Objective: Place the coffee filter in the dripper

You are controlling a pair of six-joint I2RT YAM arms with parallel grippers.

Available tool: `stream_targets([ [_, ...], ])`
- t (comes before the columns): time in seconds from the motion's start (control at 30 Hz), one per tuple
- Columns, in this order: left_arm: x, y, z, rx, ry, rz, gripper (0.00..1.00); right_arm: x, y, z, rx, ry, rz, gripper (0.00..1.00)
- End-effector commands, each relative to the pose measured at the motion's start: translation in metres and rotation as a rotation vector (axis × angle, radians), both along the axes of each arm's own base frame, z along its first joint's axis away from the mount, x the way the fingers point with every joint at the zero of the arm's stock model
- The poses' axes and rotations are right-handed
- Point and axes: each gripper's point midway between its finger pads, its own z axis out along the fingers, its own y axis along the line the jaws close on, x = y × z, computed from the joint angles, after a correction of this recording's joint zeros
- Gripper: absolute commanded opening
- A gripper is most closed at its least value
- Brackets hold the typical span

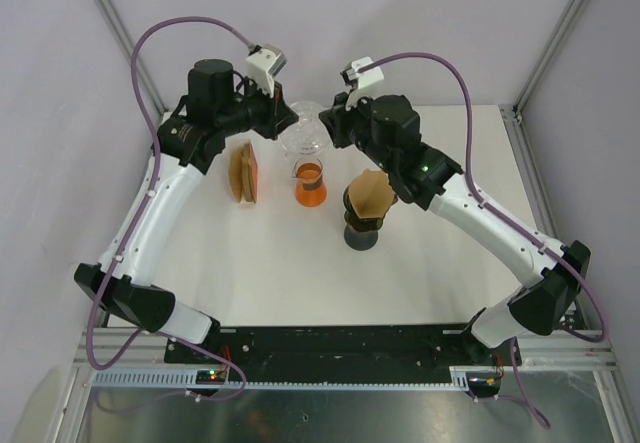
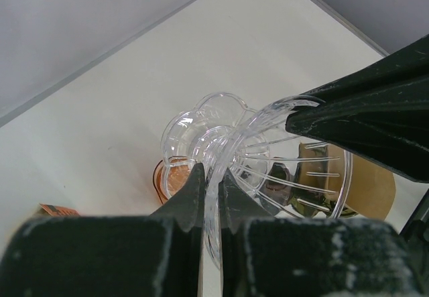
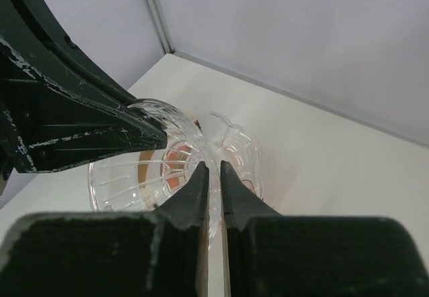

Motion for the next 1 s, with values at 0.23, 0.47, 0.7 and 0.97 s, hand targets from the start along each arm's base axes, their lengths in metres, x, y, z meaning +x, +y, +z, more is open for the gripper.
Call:
stream_targets([
  [0.23,-0.019,-0.005,0.038,-0.066,-0.083,-0.079,0.44,0.017,-0.043,0.03,0.115,-0.041,-0.041,0.0],
  [0.47,-0.01,0.011,0.051,-0.081,-0.105,-0.029,0.81,0.019,-0.08,0.039,0.176,-0.057,-0.083,0.0],
  [0.7,0.039,0.031,-0.009,0.006,-0.012,0.059,0.88,0.006,-0.144,0.076,0.22,-0.148,-0.2,0.0],
  [0.97,0.101,0.025,-0.124,0.133,0.188,0.095,0.74,-0.013,-0.196,0.077,0.195,-0.157,-0.305,0.0],
])
